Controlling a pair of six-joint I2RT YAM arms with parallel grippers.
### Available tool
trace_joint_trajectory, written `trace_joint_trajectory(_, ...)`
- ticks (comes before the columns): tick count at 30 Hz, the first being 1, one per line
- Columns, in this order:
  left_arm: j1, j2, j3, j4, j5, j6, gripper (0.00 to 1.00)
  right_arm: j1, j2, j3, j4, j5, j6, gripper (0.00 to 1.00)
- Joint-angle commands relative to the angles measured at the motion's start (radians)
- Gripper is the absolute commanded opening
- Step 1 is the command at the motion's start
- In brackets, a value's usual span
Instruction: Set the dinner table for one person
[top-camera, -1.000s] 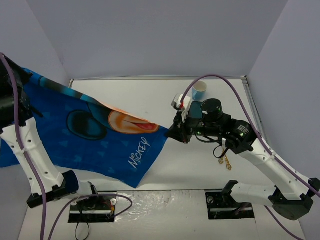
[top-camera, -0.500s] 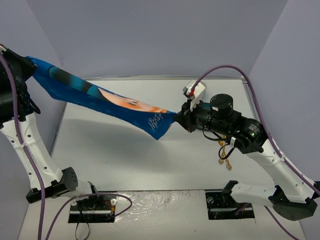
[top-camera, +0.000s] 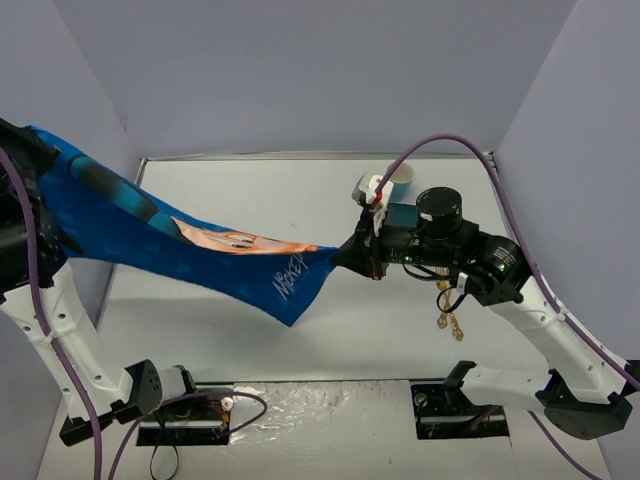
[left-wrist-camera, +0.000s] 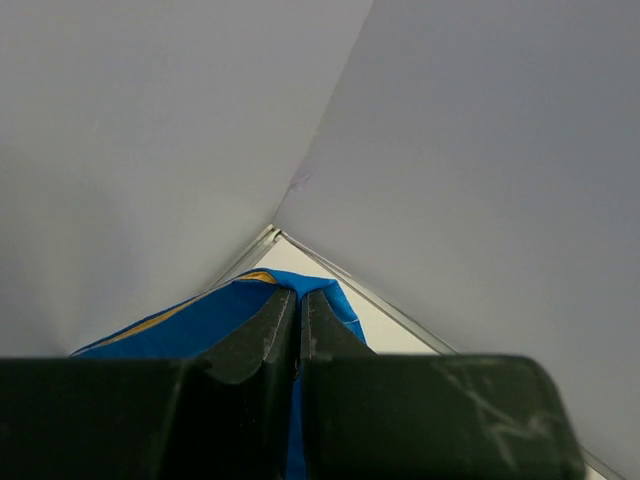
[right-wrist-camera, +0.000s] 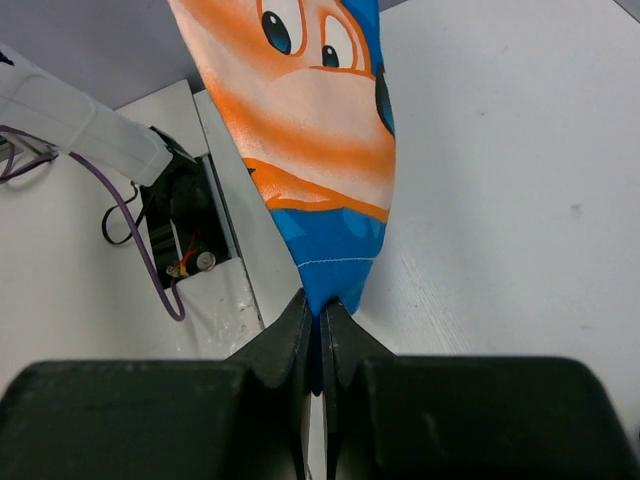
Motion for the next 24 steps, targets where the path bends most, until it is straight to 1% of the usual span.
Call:
trace_joint_trajectory(1,0.005,0.045,0.008,0.064,-0.04,0.049,0.0,0.005,0.013,0.028,0.049,-0.061,-0.011,0.0)
trace_joint_trajectory(3,0.005,0.07,-0.019,0.094,-0.025,0.051,0.0,0.005,0.024,0.004,0.048,-0.032,-0.005,0.0)
trace_joint_trajectory(5,0.005,0.1,-0.1,0.194,0.005,0.052,0.0,0.005,0.053,-0.021,0.051,-0.011,0.016,0.0)
trace_joint_trajectory(7,-0.017,0.161,-0.201,0.256,0.031,0.072,0.0,0.004,0.102,-0.07,0.053,0.012,0.068,0.0)
trace_joint_trajectory(11,-0.119,0.309,-0.277,0.373,-0.044,0.142,0.0,-0.01,0.19,-0.159,0.061,0.114,0.137,0.0)
trace_joint_trajectory(13,-0.186,0.408,-0.269,0.41,-0.095,0.179,0.0,-0.035,0.226,-0.188,0.072,0.155,0.165,0.0)
trace_joint_trajectory(15,-0.233,0.498,-0.211,0.424,-0.125,0.192,0.0,-0.074,0.248,-0.223,0.082,0.178,0.183,0.0)
trace_joint_trajectory(17,-0.272,0.612,-0.154,0.418,-0.14,0.181,0.0,-0.147,0.264,-0.249,0.107,0.192,0.192,0.0)
trace_joint_trajectory(19,-0.289,0.697,-0.089,0.422,-0.152,0.16,0.0,-0.21,0.278,-0.264,0.114,0.223,0.187,0.0)
trace_joint_trajectory(24,-0.312,0.855,0.006,0.476,-0.147,0.107,0.0,-0.28,0.355,-0.26,0.118,0.305,0.133,0.0)
